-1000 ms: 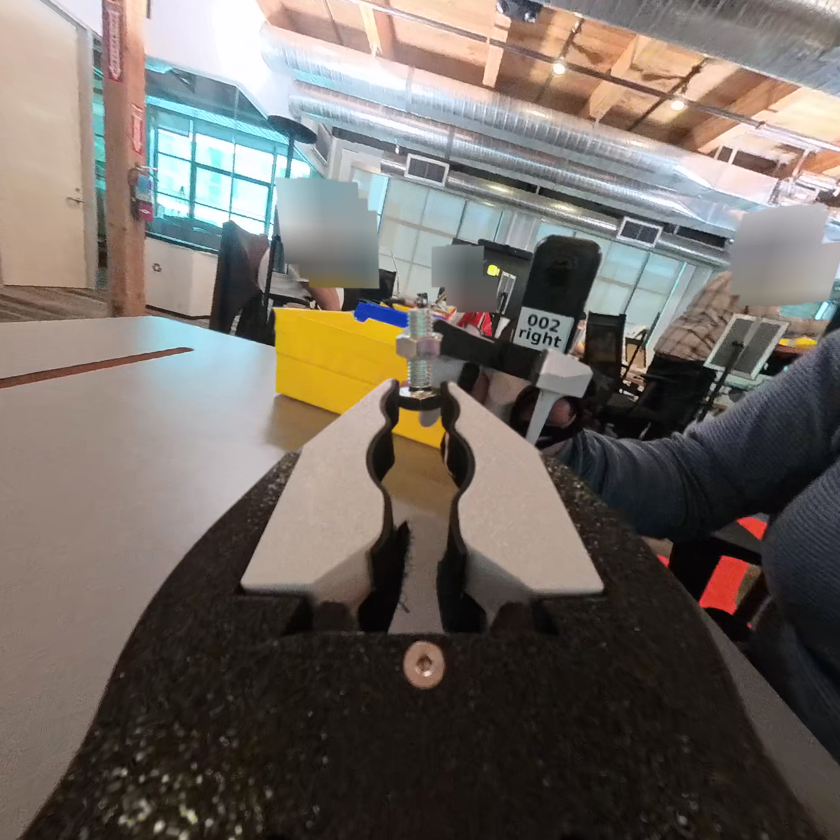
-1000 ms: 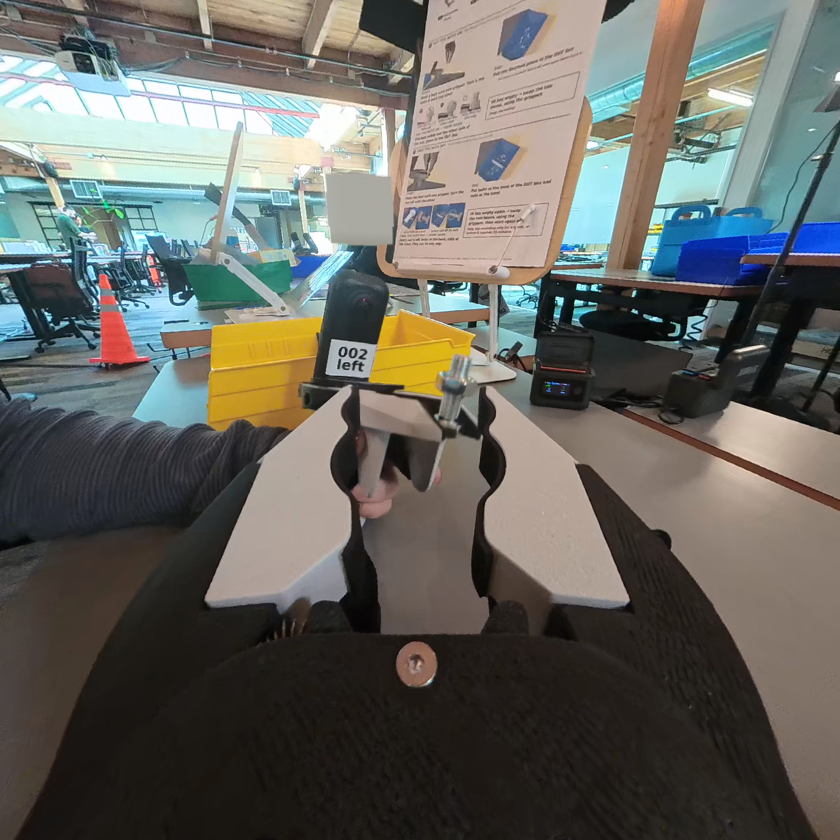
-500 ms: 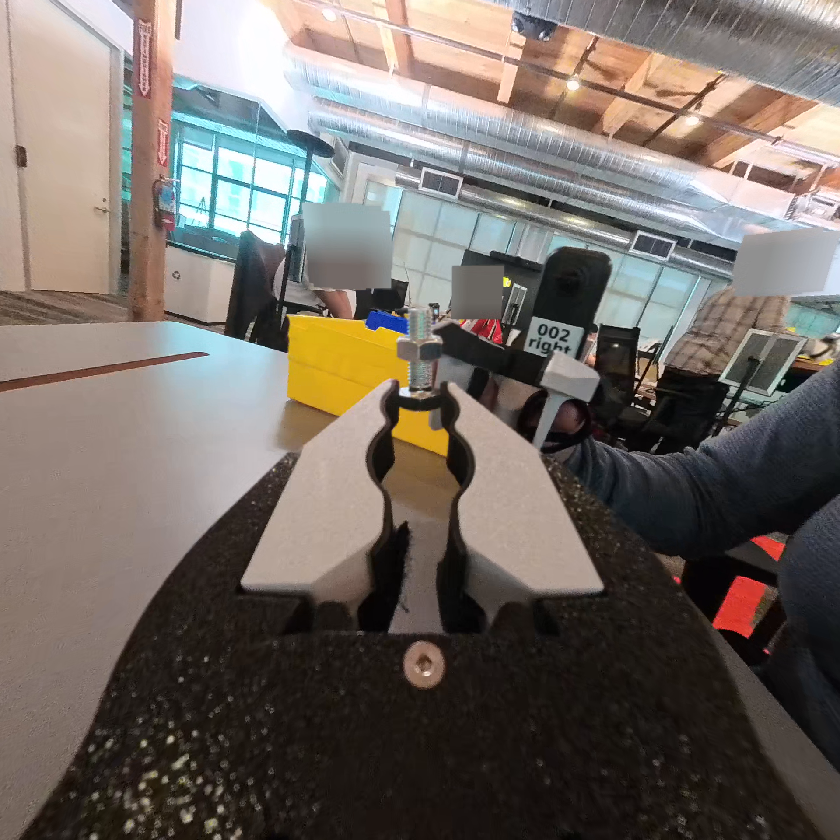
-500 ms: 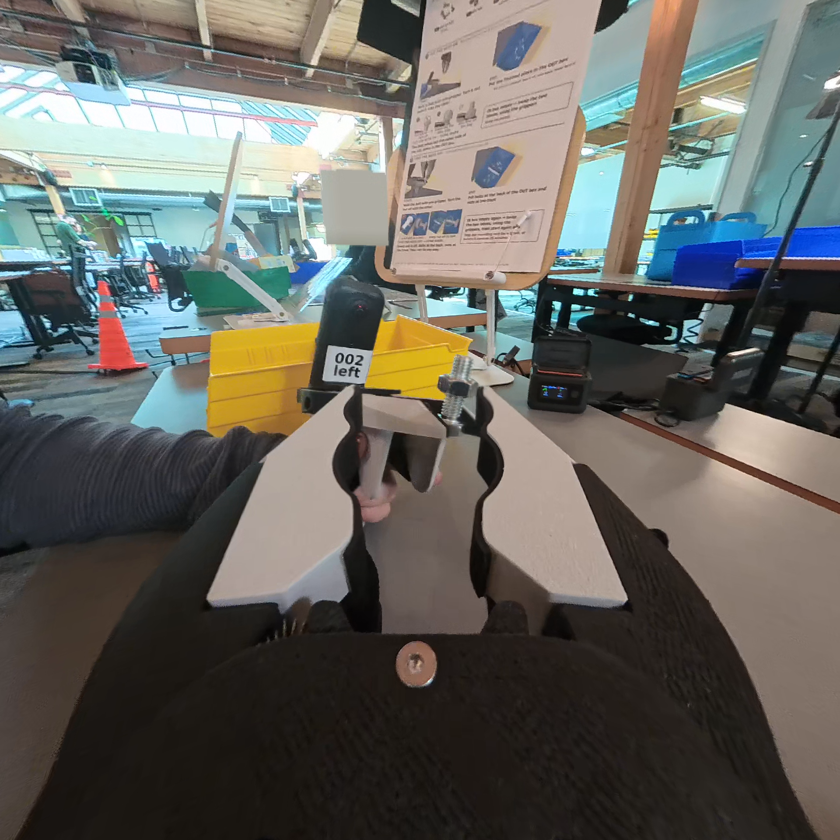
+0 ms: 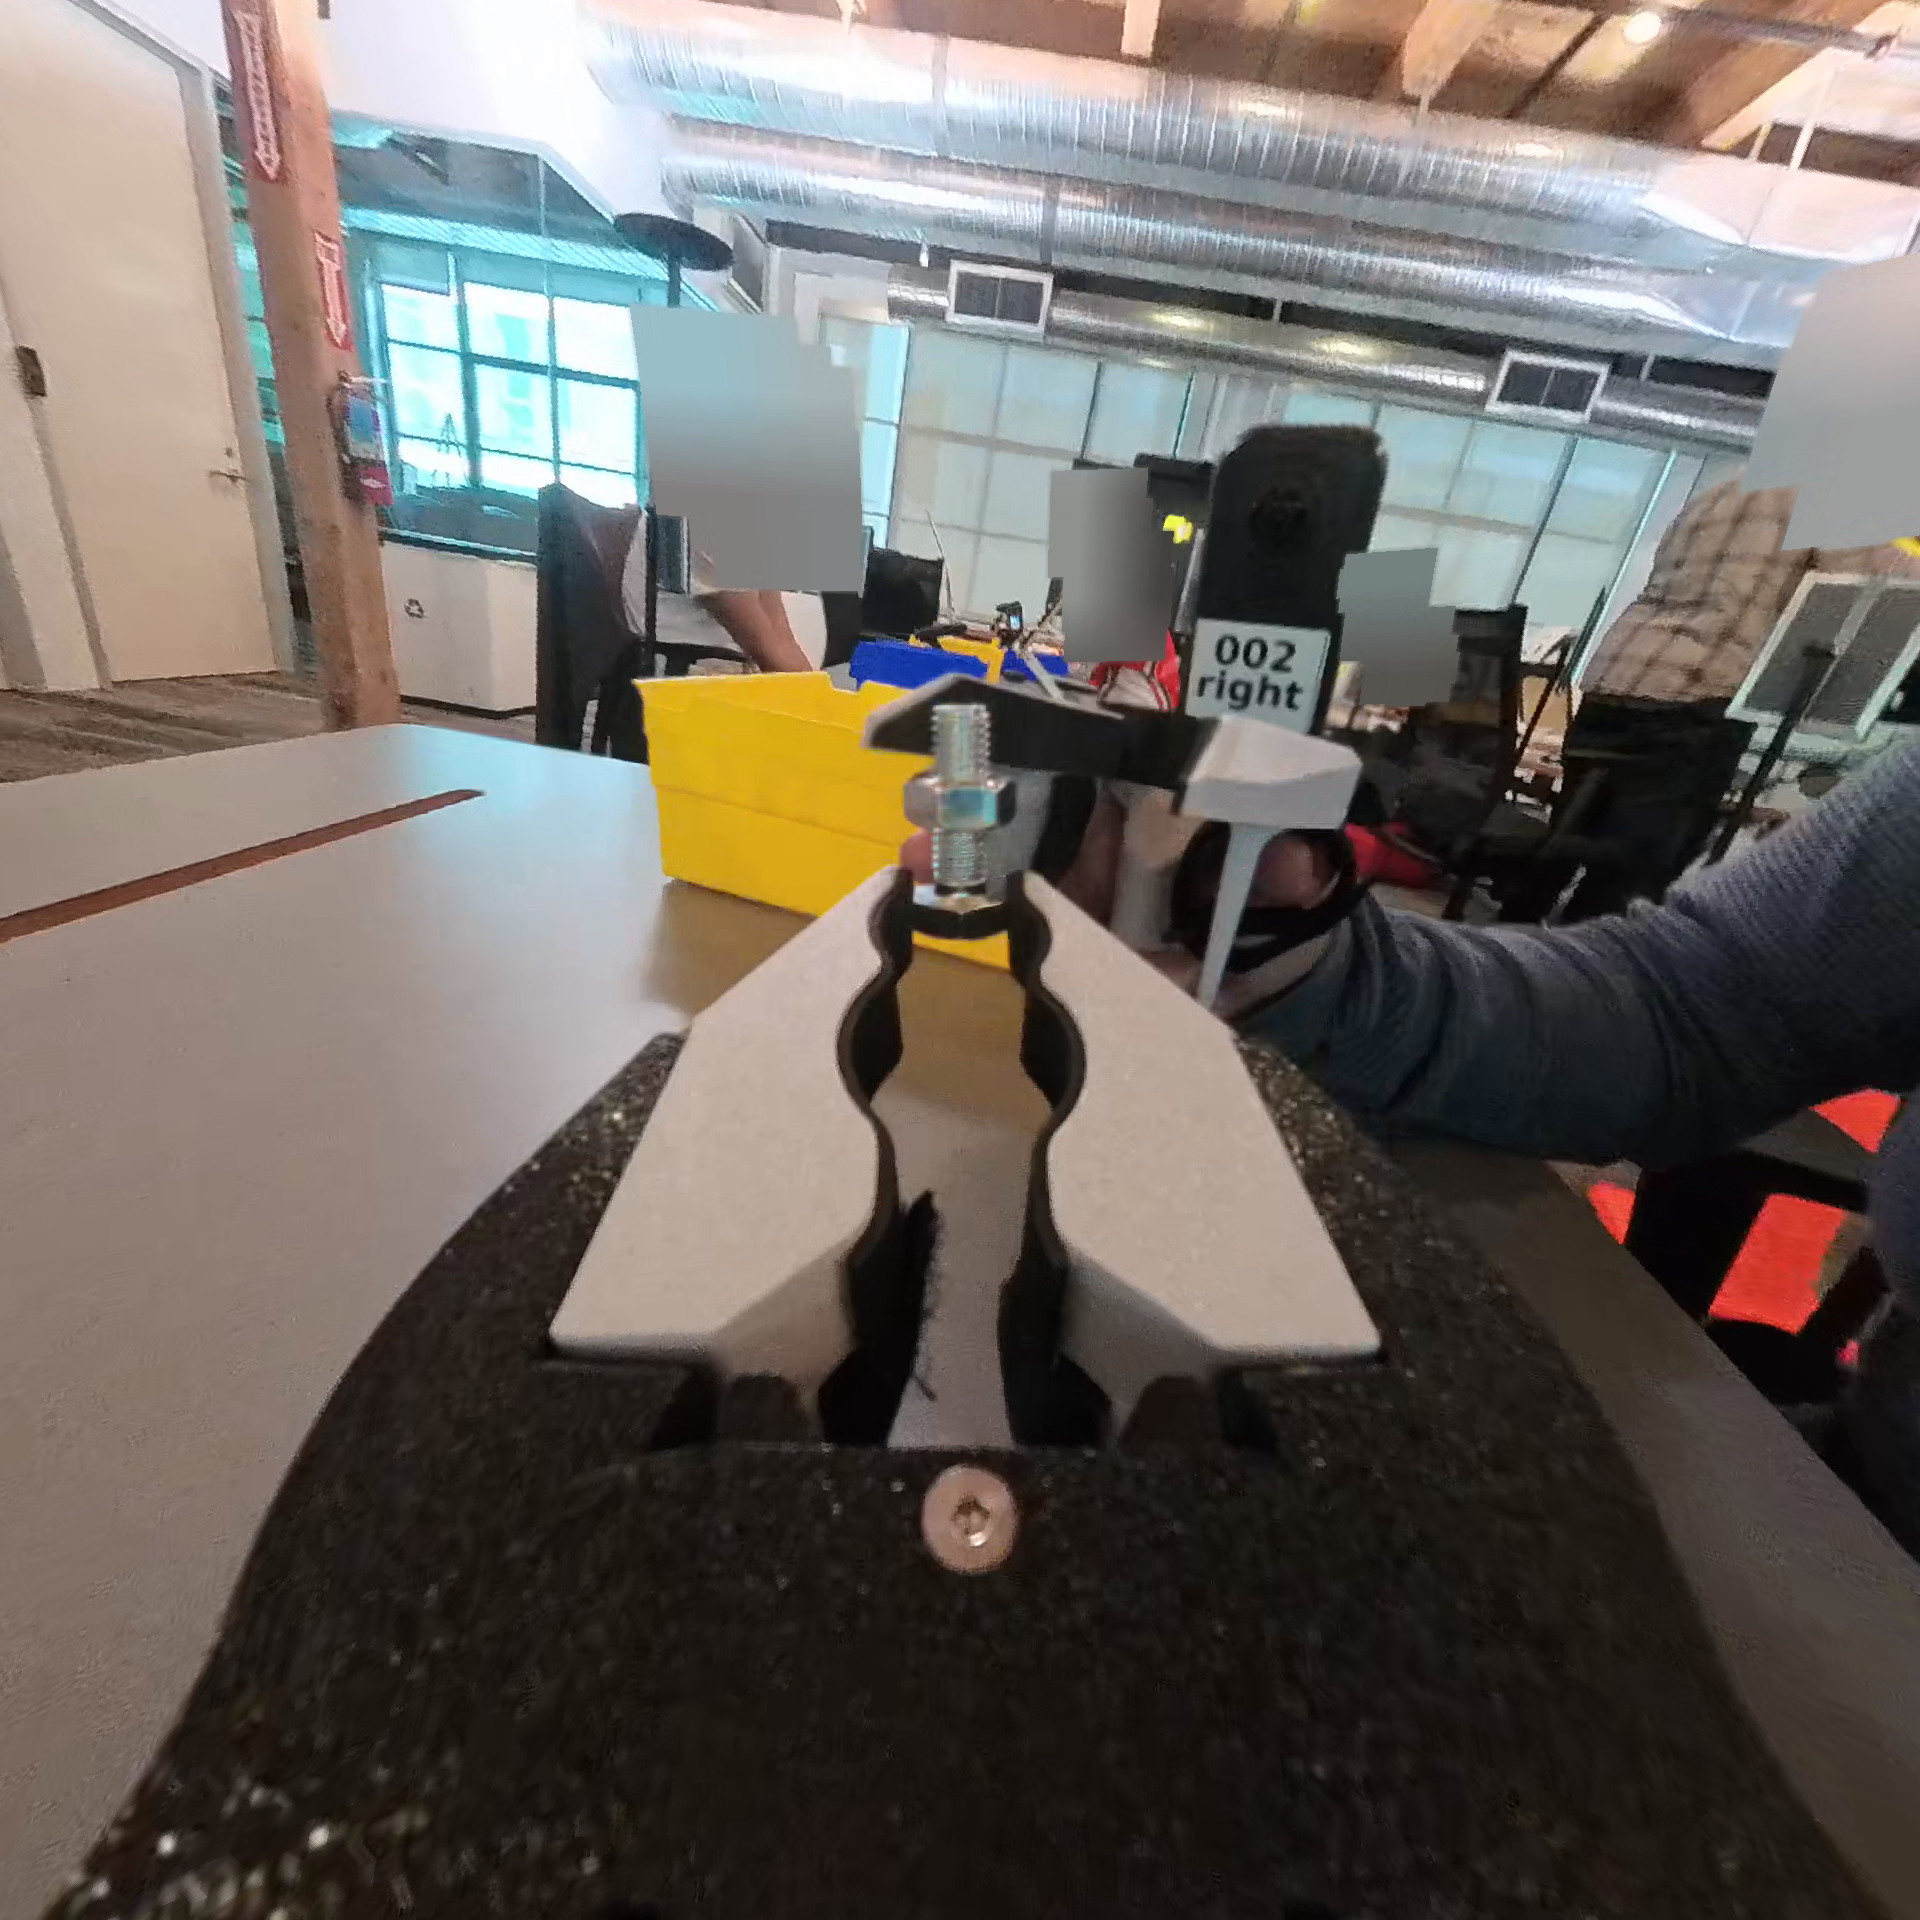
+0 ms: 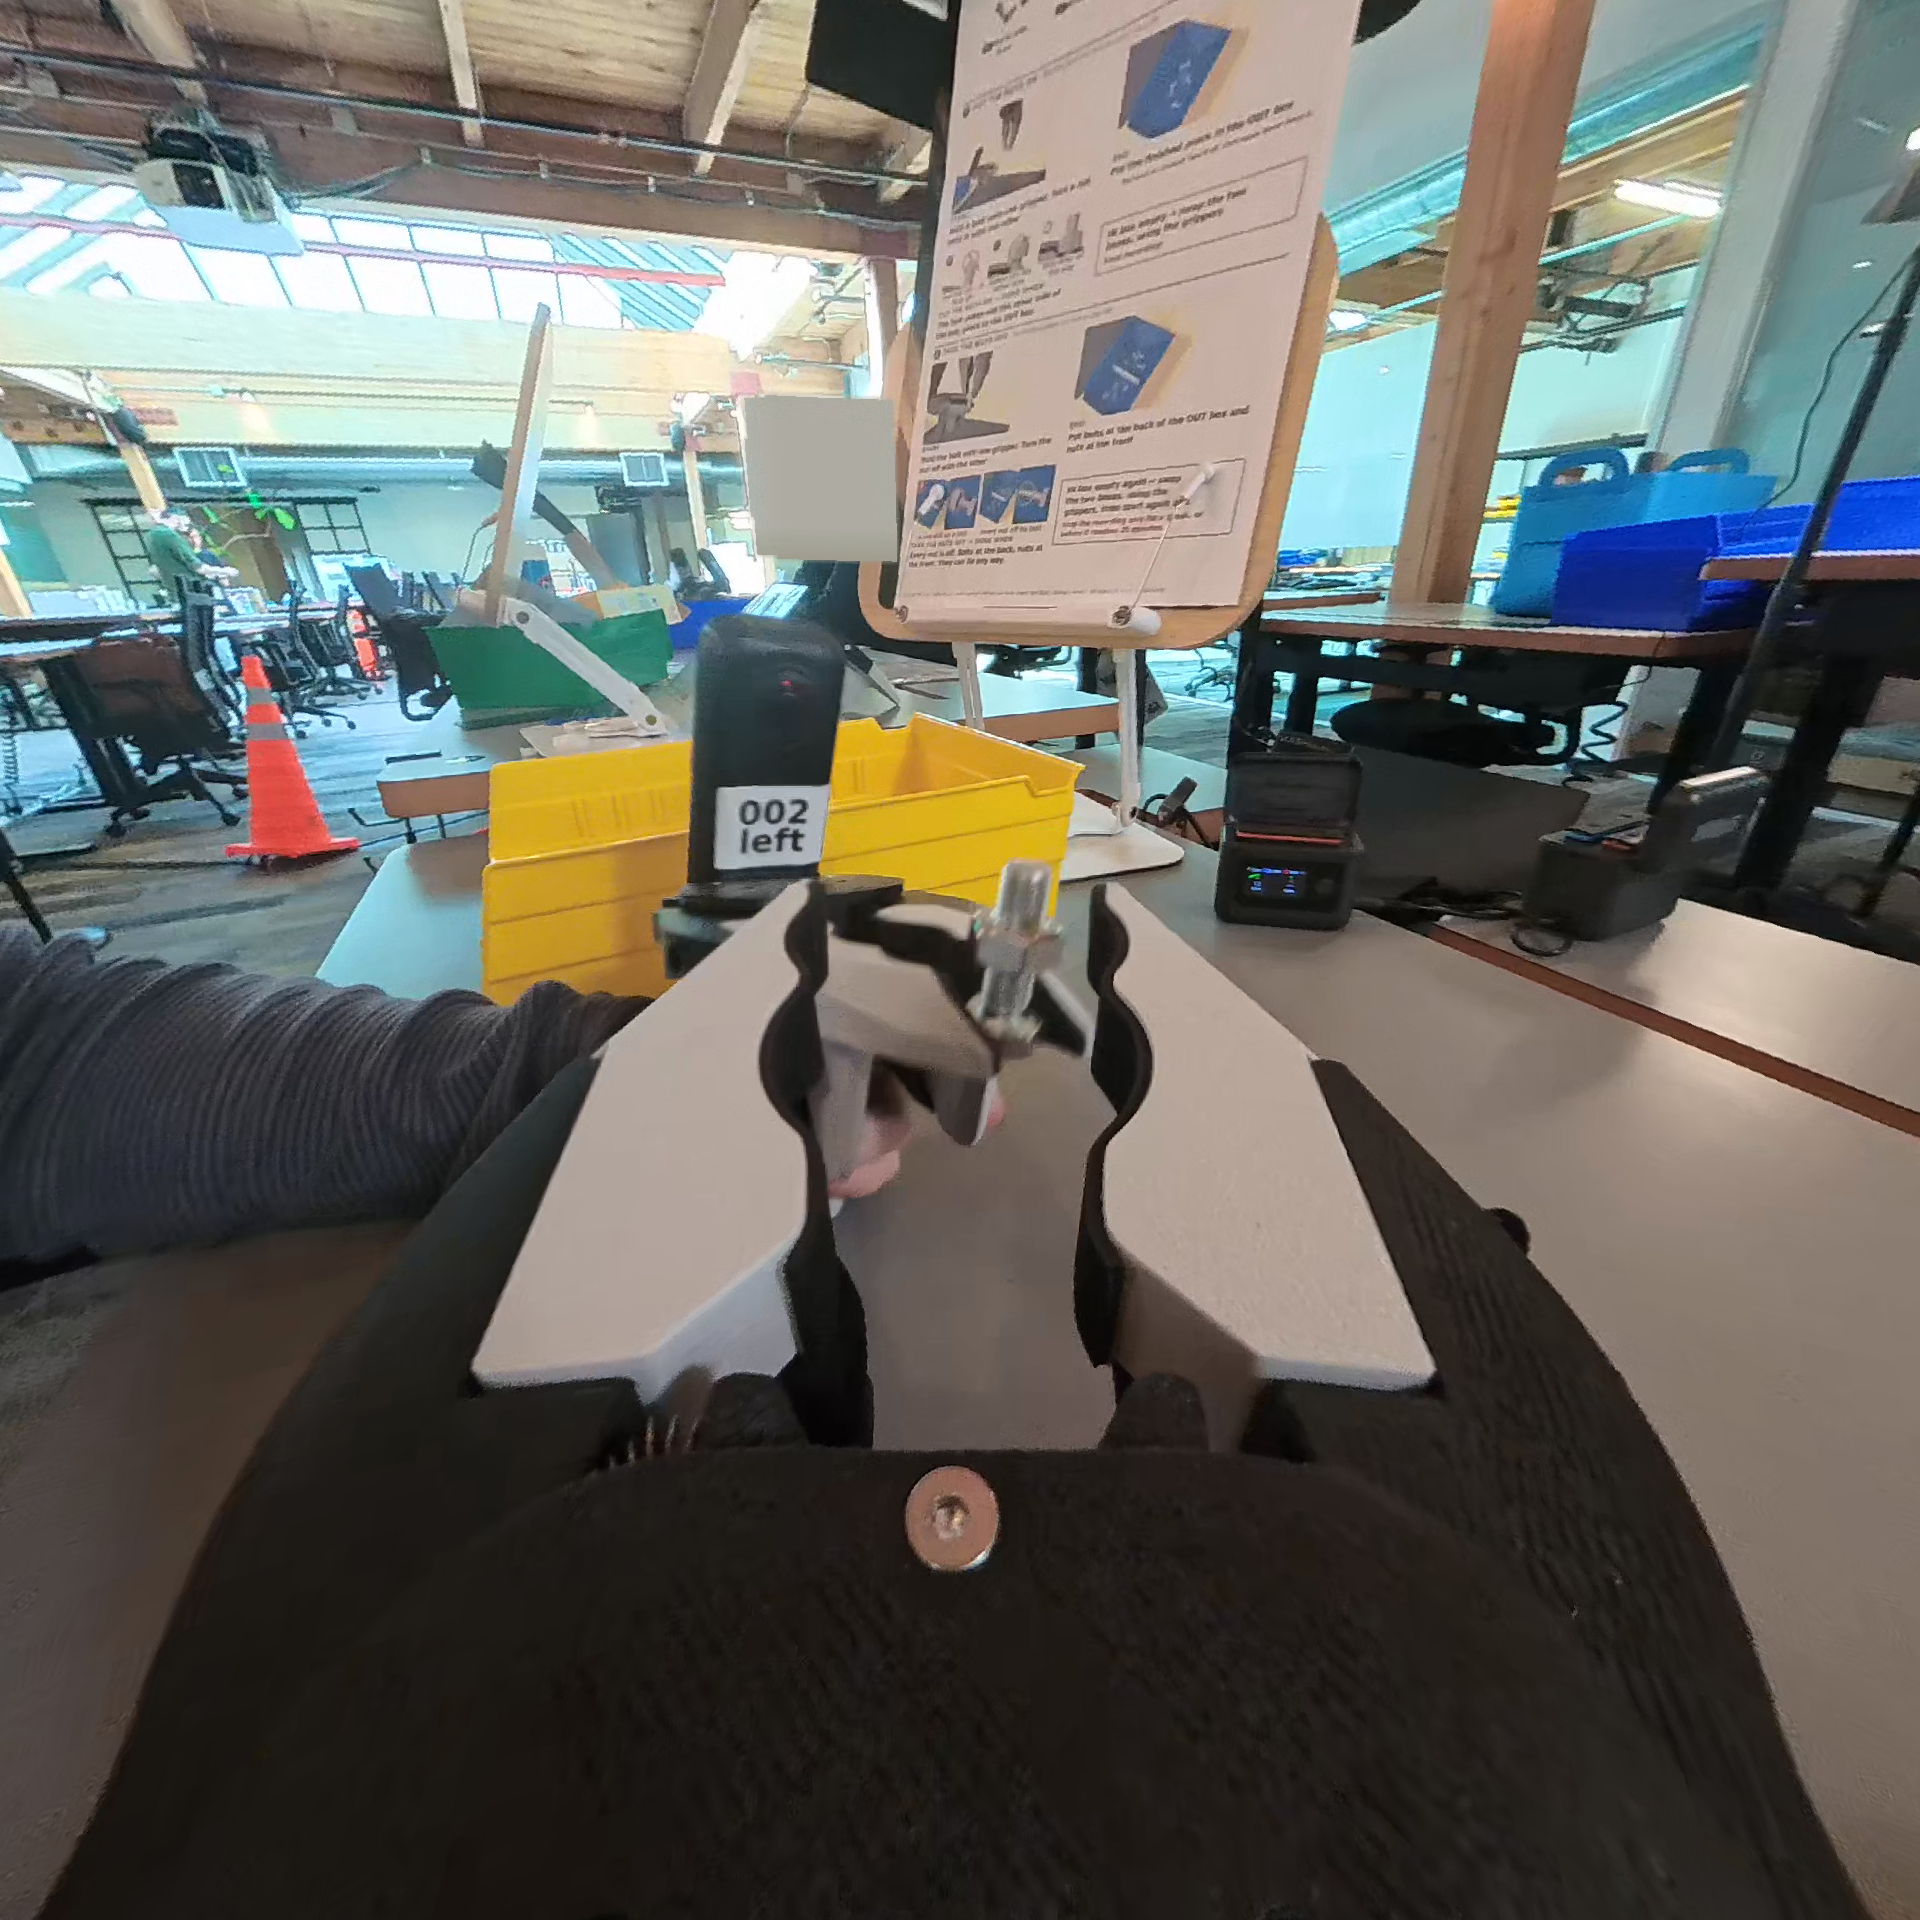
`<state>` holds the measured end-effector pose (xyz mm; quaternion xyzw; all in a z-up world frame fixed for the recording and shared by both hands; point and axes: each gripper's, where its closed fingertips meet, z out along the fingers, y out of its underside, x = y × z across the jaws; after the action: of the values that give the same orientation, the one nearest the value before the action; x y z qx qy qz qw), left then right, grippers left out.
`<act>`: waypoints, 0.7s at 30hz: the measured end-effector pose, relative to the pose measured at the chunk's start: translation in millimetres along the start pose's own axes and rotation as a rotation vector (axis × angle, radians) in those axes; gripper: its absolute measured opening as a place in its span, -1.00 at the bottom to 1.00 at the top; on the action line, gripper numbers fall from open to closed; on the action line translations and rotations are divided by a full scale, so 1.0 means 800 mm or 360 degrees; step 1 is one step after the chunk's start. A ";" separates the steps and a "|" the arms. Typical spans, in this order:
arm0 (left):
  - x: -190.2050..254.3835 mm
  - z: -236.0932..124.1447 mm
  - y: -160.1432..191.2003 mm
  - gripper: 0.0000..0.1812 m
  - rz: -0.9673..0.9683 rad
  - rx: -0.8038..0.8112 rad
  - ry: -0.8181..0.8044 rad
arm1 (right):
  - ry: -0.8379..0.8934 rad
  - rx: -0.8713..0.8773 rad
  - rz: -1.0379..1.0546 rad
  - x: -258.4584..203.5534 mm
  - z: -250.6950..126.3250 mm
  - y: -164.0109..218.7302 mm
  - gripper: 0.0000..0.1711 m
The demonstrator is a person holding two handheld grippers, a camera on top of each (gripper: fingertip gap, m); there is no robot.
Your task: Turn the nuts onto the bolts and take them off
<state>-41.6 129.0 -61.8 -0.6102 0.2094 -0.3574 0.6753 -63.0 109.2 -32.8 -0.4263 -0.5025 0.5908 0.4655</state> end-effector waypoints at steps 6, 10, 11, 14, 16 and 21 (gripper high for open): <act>0.021 0.015 0.017 -0.82 0.0120 -0.0129 0.0078 | -0.0058 -0.0058 -0.0014 -0.011 0.007 0.011 -0.42; 0.000 0.006 0.003 -0.82 0.0105 -0.0023 -0.0076 | -0.0029 -0.0056 -0.0011 -0.006 0.006 0.009 -0.36; -0.009 0.002 0.000 -0.82 0.0114 -0.0005 -0.0146 | -0.0019 -0.0049 0.0002 -0.002 0.004 0.008 -0.37; -0.022 -0.004 -0.001 -0.82 0.0087 -0.0005 -0.0206 | 0.0000 -0.0015 0.0036 0.005 -0.001 0.003 -0.44; -0.009 -0.002 0.001 -0.83 0.0094 -0.0019 -0.0099 | 0.0041 -0.0016 0.0024 0.008 0.000 0.003 -0.43; 0.018 0.008 0.012 -0.82 0.0057 -0.0100 0.0113 | -0.0029 -0.0049 0.0007 -0.005 0.006 0.009 -0.42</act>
<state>-25.0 122.7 -67.8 -0.6141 0.2552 -0.3600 0.6544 -67.9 104.2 -39.5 -0.4291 -0.5148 0.5878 0.4532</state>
